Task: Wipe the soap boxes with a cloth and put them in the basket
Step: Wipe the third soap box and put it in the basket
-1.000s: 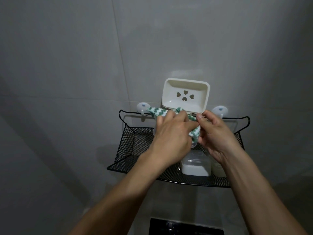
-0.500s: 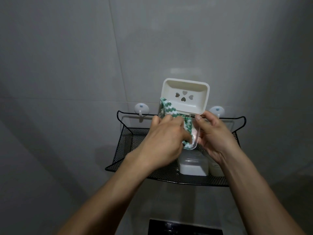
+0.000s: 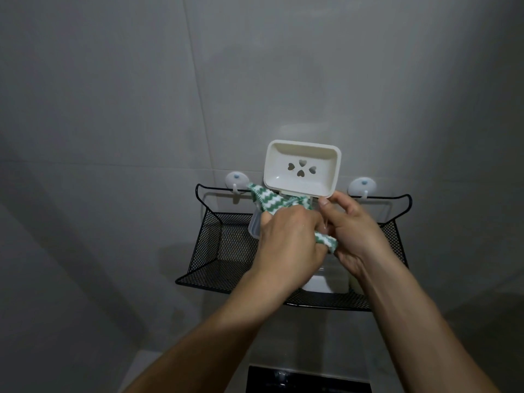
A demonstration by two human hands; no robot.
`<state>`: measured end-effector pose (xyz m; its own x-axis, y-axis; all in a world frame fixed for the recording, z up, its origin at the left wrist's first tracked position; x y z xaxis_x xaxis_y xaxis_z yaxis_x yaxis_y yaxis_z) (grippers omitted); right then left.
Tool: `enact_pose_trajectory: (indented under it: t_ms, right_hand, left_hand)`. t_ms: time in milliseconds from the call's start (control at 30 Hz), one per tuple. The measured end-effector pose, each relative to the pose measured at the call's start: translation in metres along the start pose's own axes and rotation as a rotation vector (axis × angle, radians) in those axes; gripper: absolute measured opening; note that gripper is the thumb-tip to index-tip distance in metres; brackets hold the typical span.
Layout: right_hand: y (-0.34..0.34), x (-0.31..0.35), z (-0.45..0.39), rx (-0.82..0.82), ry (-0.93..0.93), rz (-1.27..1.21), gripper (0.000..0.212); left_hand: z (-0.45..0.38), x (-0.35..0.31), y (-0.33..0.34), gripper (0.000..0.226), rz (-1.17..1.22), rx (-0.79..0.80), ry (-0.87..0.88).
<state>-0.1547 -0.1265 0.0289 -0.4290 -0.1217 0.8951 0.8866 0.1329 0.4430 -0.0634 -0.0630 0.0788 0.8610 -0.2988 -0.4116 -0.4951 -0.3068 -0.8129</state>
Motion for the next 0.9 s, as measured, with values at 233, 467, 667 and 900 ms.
enact_pose_trajectory:
  t_ms: [233, 467, 667, 900]
  right_hand:
    - [-0.007, -0.001, -0.004, 0.0, 0.024, 0.054, 0.014]
    - [-0.017, 0.01, -0.01, 0.019, 0.026, 0.09, 0.016]
    - [-0.021, 0.008, -0.012, 0.021, 0.068, 0.112, 0.013]
    - [-0.02, 0.001, -0.016, -0.011, 0.066, 0.105, 0.012]
  left_hand:
    - [0.006, -0.003, 0.0, 0.008, -0.179, 0.063, 0.195]
    - [0.002, 0.032, -0.018, 0.017, -0.257, 0.061, 0.234]
    - [-0.001, 0.053, -0.018, 0.021, -0.297, 0.136, 0.233]
    - [0.003, 0.043, -0.008, 0.023, -0.199, 0.189, 0.23]
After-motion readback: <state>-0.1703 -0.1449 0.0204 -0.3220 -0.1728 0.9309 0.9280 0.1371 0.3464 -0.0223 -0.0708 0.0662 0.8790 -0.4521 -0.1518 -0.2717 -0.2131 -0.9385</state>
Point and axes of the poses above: each hand's wrist, its own z-axis away from the middle knuckle, its own y-axis out of the palm, x = y × z, the point moved 7 cm from there along -z, towards the middle knuckle, and after that the axes turned 2 degrees about y, right-handed, at the moved point
